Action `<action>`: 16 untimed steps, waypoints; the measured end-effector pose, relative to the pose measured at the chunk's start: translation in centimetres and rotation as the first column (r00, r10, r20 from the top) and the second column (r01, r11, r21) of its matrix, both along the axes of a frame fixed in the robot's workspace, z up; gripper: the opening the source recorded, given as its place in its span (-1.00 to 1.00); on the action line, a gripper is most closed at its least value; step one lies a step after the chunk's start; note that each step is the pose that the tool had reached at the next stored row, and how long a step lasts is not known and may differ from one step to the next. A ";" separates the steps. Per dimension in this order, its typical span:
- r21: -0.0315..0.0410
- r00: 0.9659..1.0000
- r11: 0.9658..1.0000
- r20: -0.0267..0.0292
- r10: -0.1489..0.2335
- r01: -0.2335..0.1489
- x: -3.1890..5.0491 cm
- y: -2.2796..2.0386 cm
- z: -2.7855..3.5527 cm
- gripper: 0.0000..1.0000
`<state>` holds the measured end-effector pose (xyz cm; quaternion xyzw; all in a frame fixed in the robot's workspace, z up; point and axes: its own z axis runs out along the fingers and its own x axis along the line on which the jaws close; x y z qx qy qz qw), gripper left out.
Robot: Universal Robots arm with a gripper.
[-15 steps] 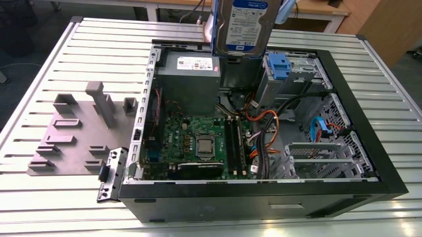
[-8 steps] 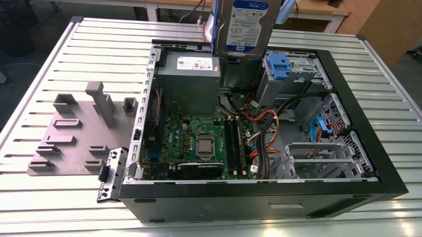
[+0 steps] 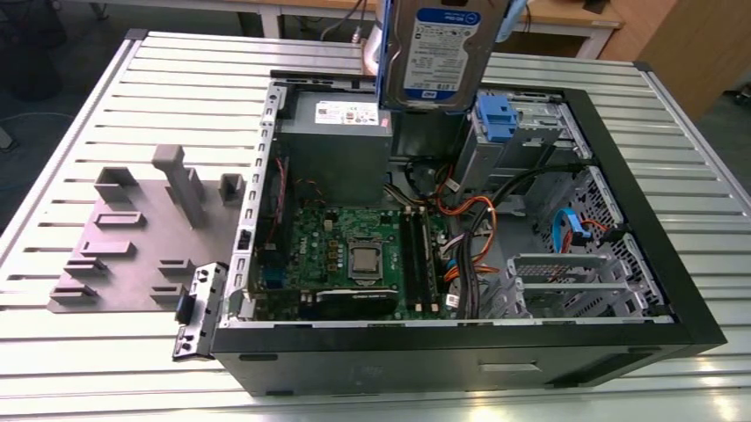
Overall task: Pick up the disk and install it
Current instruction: 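Pick up the disk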
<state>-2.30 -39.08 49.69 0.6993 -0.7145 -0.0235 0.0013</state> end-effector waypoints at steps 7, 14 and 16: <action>-0.011 1.000 1.000 0.000 0.000 0.000 0.00 -1.65 0.00 -0.31; -0.021 1.000 1.000 0.000 0.000 0.000 0.00 -3.15 0.00 -0.31; -0.024 1.000 1.000 0.000 0.000 0.000 0.00 -3.54 0.00 -0.31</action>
